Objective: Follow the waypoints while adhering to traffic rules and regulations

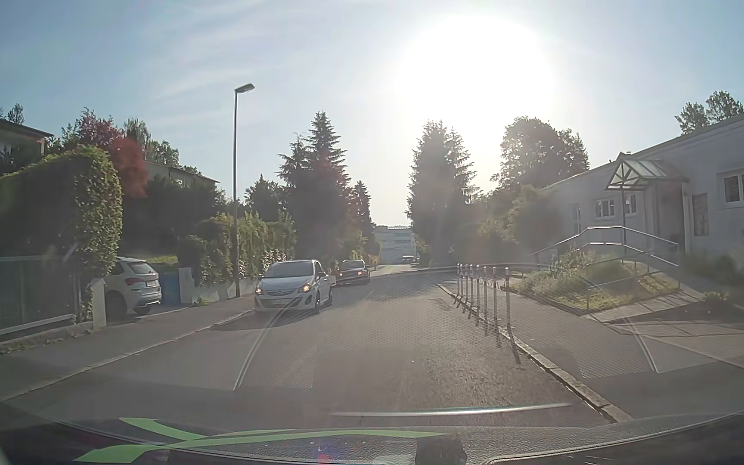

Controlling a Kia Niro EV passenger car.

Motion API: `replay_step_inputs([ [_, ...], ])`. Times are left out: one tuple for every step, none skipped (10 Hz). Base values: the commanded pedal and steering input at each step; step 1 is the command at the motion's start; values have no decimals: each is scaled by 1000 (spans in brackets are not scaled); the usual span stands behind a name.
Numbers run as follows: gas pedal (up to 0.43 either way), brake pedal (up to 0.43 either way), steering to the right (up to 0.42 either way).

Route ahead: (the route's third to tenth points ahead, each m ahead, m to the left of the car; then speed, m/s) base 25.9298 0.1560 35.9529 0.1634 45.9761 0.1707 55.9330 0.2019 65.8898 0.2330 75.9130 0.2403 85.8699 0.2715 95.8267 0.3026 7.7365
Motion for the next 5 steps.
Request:
replay_step_inputs([
  [47, 0, 2],
  [47, 0, 2],
  [47, 0, 2],
  [47, 0, 2],
  [47, 0, 2],
])
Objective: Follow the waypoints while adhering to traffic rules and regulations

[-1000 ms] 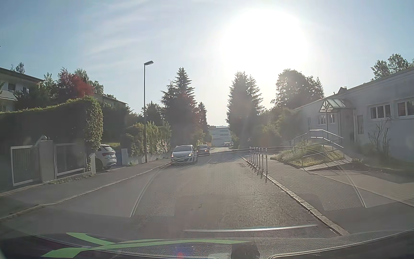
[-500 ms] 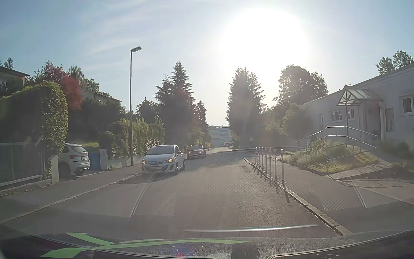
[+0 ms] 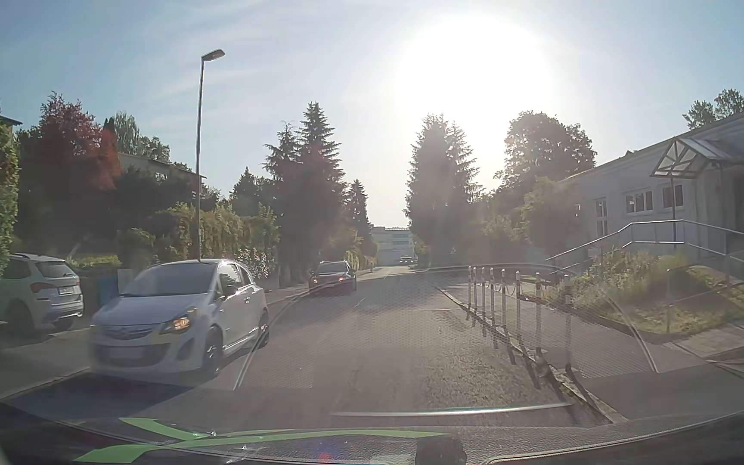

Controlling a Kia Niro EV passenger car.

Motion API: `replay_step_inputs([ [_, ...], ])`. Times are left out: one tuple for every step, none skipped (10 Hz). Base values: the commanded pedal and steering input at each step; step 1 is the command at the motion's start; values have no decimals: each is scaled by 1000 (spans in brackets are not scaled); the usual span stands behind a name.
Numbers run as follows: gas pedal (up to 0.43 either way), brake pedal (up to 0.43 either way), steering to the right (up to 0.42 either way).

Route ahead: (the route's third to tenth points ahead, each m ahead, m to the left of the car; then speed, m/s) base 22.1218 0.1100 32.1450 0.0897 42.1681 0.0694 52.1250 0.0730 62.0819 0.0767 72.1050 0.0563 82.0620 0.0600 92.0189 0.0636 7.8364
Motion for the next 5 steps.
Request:
replay_step_inputs([
  [47, 0, 1],
  [47, 0, 1],
  [47, 0, 2],
  [47, 0, 1],
  [47, 0, 1],
])
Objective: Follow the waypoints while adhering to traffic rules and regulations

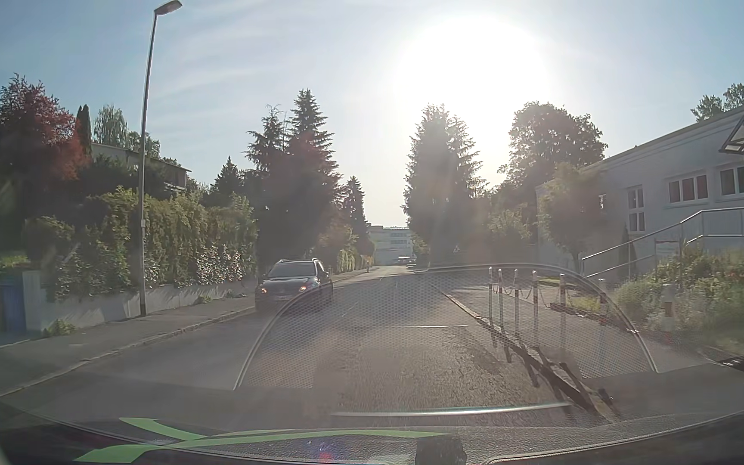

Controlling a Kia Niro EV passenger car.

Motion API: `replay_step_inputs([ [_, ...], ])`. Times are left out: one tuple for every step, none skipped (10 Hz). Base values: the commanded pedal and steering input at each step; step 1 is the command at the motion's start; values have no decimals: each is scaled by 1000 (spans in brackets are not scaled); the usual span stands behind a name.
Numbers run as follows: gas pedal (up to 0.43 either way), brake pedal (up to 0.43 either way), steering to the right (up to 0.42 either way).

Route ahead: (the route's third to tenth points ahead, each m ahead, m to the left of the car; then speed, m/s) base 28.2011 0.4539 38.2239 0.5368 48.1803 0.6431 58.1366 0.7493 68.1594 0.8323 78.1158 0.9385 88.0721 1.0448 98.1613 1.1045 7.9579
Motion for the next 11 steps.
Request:
replay_step_inputs([
  [47, 0, 0],
  [47, 0, 0],
  [47, 0, 0],
  [47, 0, 0],
  [47, 0, 0],
  [47, 0, -1],
  [39, 0, -3],
  [8, 0, -4],
  [0, 0, -4],
  [0, 0, -4],
  [0, 0, -4],
])
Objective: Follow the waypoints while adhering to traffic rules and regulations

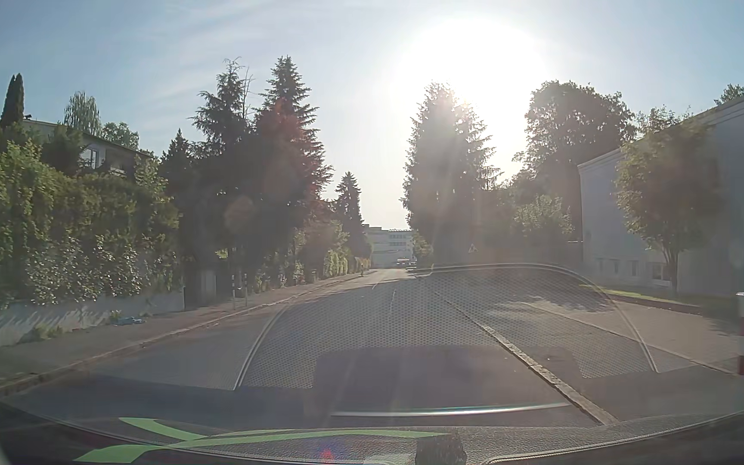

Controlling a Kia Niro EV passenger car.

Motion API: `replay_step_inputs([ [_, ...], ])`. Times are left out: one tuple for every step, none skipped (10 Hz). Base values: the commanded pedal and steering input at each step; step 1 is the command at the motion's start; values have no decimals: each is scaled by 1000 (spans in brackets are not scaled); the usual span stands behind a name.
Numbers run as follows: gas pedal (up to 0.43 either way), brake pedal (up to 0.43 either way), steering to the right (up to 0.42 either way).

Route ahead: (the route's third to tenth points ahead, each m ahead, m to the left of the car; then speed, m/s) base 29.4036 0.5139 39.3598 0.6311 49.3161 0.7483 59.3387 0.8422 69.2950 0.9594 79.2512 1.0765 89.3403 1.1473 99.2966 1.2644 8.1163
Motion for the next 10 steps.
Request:
replay_step_inputs([
  [0, 0, -6],
  [0, 0, -6],
  [0, 0, -7],
  [0, 0, -7],
  [0, 0, -7],
  [0, 0, -7],
  [0, 0, -7],
  [0, 0, -8],
  [0, 0, -7],
  [0, 0, -6],
])
